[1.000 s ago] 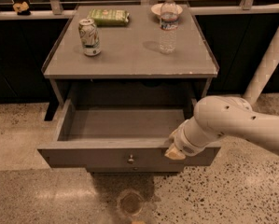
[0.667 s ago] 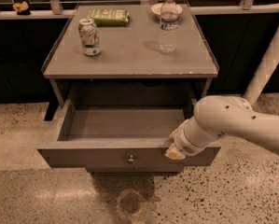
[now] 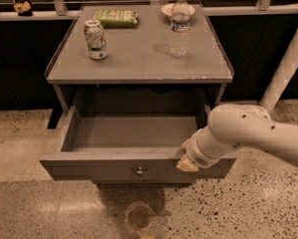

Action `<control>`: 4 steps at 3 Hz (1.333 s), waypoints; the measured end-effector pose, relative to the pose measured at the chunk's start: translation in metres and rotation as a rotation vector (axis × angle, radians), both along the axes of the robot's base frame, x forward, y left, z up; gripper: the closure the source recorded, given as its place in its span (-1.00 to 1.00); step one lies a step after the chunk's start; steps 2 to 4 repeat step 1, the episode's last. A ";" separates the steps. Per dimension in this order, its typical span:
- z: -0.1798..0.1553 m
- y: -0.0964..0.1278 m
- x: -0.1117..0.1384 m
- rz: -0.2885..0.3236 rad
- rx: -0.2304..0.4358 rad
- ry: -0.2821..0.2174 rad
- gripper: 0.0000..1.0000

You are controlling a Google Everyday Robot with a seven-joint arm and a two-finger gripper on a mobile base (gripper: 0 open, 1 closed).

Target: Open top drawer

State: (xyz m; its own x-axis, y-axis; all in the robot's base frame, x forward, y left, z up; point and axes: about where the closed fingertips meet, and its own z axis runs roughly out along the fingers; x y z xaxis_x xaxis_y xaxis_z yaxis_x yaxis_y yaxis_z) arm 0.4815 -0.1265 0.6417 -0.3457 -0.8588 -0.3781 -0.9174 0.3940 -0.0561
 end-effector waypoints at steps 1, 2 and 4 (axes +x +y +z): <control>0.000 0.000 0.000 0.000 0.000 0.000 0.63; 0.000 0.000 0.000 0.000 0.000 0.000 0.63; 0.000 0.000 0.000 0.000 0.000 0.000 0.63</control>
Offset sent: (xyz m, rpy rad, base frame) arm 0.0000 0.0000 0.0000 0.0000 0.0000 0.0000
